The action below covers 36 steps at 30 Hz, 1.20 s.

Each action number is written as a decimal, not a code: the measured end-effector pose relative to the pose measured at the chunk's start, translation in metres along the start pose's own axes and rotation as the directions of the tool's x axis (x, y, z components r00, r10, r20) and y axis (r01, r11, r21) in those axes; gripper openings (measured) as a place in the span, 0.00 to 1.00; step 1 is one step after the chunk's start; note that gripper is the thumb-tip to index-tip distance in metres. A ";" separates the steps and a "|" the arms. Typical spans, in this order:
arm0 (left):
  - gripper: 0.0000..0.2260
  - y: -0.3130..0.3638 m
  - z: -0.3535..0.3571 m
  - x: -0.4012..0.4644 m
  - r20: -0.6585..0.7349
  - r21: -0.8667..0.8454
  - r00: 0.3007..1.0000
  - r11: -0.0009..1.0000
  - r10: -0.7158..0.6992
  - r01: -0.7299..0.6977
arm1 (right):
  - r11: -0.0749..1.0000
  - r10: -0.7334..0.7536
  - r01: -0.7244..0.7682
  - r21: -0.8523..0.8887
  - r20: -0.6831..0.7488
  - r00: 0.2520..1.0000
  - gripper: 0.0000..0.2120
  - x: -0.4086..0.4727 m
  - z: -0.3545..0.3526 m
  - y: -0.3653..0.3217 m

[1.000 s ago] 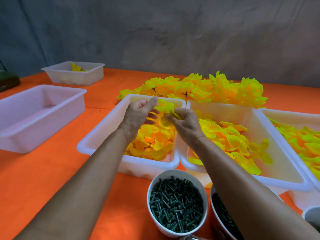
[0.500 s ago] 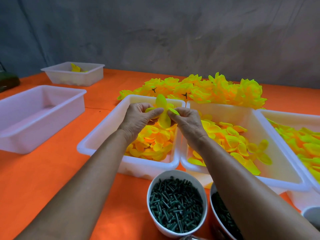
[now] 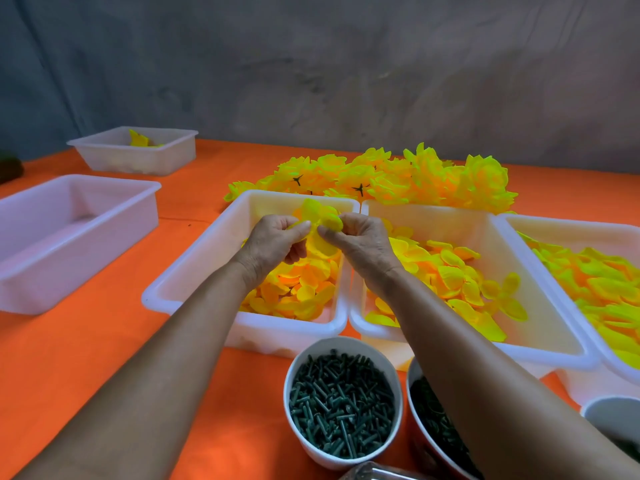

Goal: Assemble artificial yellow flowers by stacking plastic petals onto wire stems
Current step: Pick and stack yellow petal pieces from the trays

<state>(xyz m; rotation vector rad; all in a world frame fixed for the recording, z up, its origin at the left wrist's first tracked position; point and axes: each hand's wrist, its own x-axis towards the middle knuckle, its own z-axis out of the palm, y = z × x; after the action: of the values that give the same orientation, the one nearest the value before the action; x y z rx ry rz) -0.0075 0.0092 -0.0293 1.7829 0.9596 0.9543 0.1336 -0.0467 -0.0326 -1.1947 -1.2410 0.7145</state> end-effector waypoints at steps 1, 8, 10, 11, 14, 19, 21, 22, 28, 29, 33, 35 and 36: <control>0.14 0.000 0.001 0.000 0.017 0.017 1.000 1.000 -0.008 0.008 | 1.000 0.009 -0.009 0.000 0.013 1.000 0.05 0.000 0.000 -0.001; 0.08 -0.004 0.000 -0.001 0.013 0.114 0.999 0.992 -0.052 0.051 | 0.984 0.137 -0.132 -0.121 0.029 0.990 0.17 0.007 -0.025 -0.028; 0.12 -0.005 0.002 -0.001 0.026 0.187 0.993 0.976 -0.114 0.107 | 0.982 0.124 -0.132 -0.133 -0.066 0.990 0.14 0.008 -0.047 -0.035; 0.13 -0.006 0.003 -0.001 0.042 0.221 0.989 0.966 -0.144 0.131 | 0.978 0.116 -0.133 -0.160 -0.112 0.987 0.13 0.006 -0.061 -0.035; 0.09 -0.008 0.006 0.000 0.074 0.362 0.980 0.921 -0.182 0.144 | 0.915 0.120 -0.175 -0.363 -0.169 0.978 0.11 -0.009 -0.100 -0.029; 0.06 -0.009 0.003 -0.002 0.134 0.490 0.980 0.870 -0.144 0.061 | 0.702 0.166 -0.113 -0.703 0.007 0.986 0.19 -0.028 -0.119 -0.014; 0.09 -0.008 0.001 -0.003 0.158 0.508 0.978 0.861 -0.140 0.041 | 0.529 0.132 0.018 -0.848 0.103 0.986 0.24 -0.028 -0.113 -0.010; 0.10 -0.008 0.001 -0.003 0.160 0.516 0.977 0.856 -0.139 0.037 | 0.436 0.119 0.081 -0.896 0.147 0.982 0.25 -0.027 -0.110 -0.007; 0.17 -0.010 0.001 -0.001 0.086 0.597 0.988 0.800 -0.129 0.052 | 0.106 0.041 0.200 -0.974 0.206 0.978 0.13 -0.025 -0.101 0.005; 0.18 -0.009 0.001 -0.001 0.087 0.607 0.986 0.792 -0.140 0.059 | 0.113 0.015 0.189 -0.975 0.192 0.981 0.10 -0.025 -0.102 0.006; 0.20 -0.008 0.001 0.001 0.048 0.598 0.993 0.800 -0.106 0.056 | 0.407 -0.033 0.029 -0.913 0.017 0.999 0.09 -0.021 -0.115 -0.002; 0.21 -0.006 0.001 0.002 -0.002 0.567 0.998 0.822 -0.062 0.052 | 0.549 -0.049 -0.037 -0.835 -0.076 0.996 0.10 -0.022 -0.125 -0.008; 0.20 -0.004 0.000 0.002 -0.031 0.565 0.999 0.824 -0.038 0.049 | 0.619 -0.068 -0.058 -0.783 -0.127 0.990 0.09 -0.023 -0.129 -0.010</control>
<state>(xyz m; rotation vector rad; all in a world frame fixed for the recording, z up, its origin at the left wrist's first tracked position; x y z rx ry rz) -0.0073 0.0125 -0.0327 2.2280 1.3966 0.6924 0.2497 -0.1077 -0.0181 -1.9225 -1.4824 0.0101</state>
